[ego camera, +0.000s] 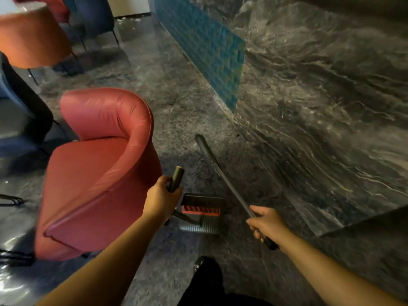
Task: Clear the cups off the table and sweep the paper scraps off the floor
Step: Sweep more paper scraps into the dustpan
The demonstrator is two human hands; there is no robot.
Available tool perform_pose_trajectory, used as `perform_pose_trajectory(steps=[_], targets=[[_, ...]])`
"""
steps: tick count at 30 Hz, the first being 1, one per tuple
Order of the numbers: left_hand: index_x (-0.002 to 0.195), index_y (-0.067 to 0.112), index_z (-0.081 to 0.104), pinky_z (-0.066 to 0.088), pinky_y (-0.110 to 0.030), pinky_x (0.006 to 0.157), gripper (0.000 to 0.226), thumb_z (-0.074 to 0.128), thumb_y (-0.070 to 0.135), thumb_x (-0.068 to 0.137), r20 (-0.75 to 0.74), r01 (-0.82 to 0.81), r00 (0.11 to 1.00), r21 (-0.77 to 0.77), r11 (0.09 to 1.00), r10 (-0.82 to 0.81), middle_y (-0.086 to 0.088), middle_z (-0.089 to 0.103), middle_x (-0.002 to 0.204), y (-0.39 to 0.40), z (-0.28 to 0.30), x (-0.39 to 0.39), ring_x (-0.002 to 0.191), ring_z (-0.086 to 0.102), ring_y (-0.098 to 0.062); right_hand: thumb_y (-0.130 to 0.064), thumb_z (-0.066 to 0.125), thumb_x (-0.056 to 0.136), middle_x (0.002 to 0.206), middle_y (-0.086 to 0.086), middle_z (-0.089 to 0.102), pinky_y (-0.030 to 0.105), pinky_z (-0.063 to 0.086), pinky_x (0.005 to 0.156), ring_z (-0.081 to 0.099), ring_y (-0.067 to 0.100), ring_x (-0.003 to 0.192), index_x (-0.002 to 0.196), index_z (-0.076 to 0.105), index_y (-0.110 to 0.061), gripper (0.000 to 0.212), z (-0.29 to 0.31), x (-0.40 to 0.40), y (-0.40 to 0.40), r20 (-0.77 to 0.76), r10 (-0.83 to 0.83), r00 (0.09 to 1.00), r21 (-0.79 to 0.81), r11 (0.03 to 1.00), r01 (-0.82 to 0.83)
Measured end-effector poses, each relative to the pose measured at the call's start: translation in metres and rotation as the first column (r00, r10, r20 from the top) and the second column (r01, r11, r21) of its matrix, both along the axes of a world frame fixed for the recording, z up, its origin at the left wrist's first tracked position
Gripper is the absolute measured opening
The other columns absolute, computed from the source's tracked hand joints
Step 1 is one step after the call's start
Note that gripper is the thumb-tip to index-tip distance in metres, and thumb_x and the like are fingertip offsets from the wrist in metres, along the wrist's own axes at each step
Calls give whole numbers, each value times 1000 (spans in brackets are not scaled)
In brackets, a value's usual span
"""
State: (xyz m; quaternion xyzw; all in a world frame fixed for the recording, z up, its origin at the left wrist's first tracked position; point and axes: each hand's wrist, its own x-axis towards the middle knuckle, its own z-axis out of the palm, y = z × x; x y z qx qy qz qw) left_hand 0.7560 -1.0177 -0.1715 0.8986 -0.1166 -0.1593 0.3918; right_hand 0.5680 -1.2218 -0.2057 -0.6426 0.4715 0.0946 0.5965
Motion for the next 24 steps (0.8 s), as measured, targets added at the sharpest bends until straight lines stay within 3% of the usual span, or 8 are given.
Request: perform_pose_trajectory(steps=[5, 12, 19, 24], targets=[[121, 16, 57, 50, -31, 68, 40, 70, 25, 85, -21, 29, 999, 0, 1000, -29, 2, 61, 98, -46, 0, 71, 78, 60, -16, 2, 59, 89, 63, 11, 57, 19, 35, 33, 46, 11, 32, 144, 39, -9, 60, 9, 81, -36, 25, 14, 1000, -14, 1000, -14], [126, 17, 55, 46, -26, 67, 45, 70, 27, 85, 1, 0, 1000, 24, 1000, 0, -1, 65, 105, -113, -8, 167, 76, 59, -13, 4, 58, 88, 60, 11, 55, 20, 35, 34, 44, 11, 32, 144, 39, -8, 60, 9, 191, -108, 40, 15, 999, 2, 1000, -15], [125, 21, 57, 57, -36, 69, 44, 71, 26, 83, -8, -154, 988, 27, 988, 154, -3, 68, 107, -193, -23, 287, 78, 66, -18, 4, 56, 89, 59, 11, 52, 19, 32, 34, 43, 11, 31, 138, 47, -7, 52, -6, 324, -218, -3, 121, 993, -12, 993, -121], [126, 21, 56, 57, -35, 65, 45, 71, 30, 84, -5, -236, 972, 46, 971, 237, -3, 67, 103, -242, -14, 369, 74, 65, -17, 4, 55, 88, 60, 11, 53, 21, 34, 37, 45, 12, 34, 133, 52, -5, 46, -3, 411, -280, -29, 233, 972, -21, 972, -234]])
